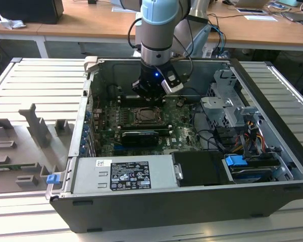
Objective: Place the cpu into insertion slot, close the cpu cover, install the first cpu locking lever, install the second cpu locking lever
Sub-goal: 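Install the first cpu locking lever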
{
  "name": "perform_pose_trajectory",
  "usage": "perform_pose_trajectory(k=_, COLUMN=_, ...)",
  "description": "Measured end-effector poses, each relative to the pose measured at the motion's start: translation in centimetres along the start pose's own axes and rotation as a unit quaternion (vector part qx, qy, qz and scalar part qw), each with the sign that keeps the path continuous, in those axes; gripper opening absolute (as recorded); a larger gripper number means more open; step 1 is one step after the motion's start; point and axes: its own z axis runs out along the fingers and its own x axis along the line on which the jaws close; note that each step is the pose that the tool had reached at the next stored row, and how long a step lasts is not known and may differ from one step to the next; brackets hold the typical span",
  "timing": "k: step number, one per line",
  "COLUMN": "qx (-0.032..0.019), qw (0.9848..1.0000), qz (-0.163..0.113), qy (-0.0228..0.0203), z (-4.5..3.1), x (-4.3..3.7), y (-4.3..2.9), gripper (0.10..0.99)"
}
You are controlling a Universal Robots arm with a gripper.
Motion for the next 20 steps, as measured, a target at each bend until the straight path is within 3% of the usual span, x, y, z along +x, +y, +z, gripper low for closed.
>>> perform_pose_trajectory(k=11, qx=-0.0002, qw=1.0000, qz=0.000, qy=-0.0001, z=-0.17, x=-0.01, y=0.02, gripper=0.106)
perform_pose_trajectory(k=20, qx=0.0027, qw=1.0000, qz=0.000, qy=0.0001, z=0.02, x=0.00, y=-0.01, gripper=0.106)
